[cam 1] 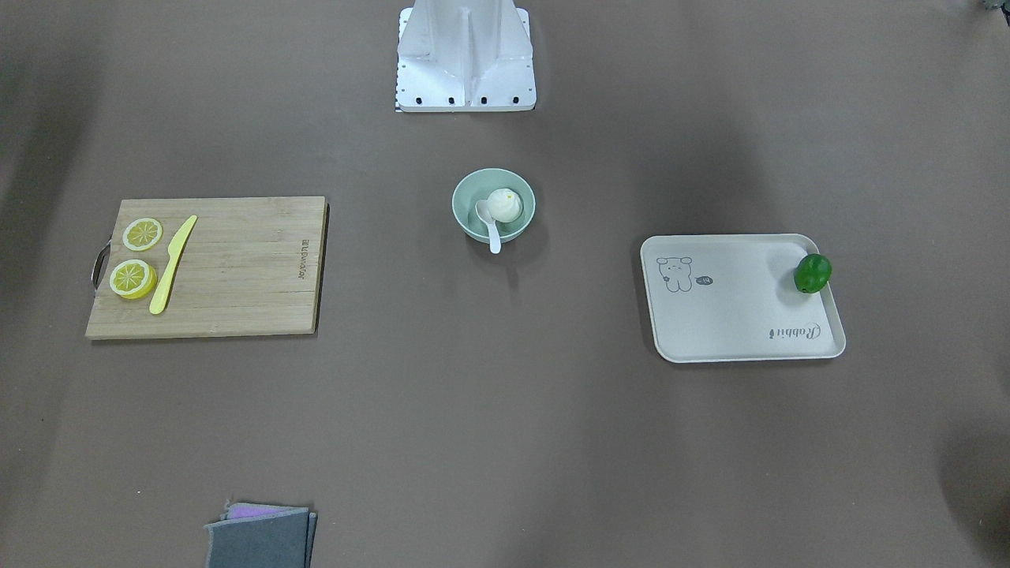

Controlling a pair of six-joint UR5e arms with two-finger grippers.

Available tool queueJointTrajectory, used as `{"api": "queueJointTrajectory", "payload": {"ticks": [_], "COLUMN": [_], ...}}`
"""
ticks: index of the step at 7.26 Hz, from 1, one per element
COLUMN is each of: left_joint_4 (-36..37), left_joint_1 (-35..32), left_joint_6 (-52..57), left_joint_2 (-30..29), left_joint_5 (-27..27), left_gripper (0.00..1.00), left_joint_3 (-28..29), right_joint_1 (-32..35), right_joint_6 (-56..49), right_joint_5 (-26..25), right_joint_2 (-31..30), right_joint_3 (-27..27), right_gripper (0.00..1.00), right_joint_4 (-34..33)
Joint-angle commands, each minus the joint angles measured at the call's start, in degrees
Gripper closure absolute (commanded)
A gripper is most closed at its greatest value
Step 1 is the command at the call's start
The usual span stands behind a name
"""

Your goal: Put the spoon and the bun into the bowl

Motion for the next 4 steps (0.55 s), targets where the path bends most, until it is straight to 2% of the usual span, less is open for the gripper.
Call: {"api": "queueJointTrajectory", "payload": {"ticks": [1,4], "left_joint_4": [0.0,-0.1], "left_joint_1": [-0.1,0.0], "left_joint_6": [0.0,-0.1], "left_joint_2": [0.7,0.7], "left_joint_5": [0.0,-0.4], "left_gripper": [0.02,0.02], "left_joint_3": [-1.8,-2.4], "right_joint_1": [0.0,0.0], "right_joint_6": [-0.1,-0.1], "right_joint_5": [-1.1,-0.9], "right_joint_2": [-0.4,-0.5], "right_joint_3": [-0.1,0.2], "right_gripper": [0.00,0.00], "right_joint_4": [1.2,2.3]}}
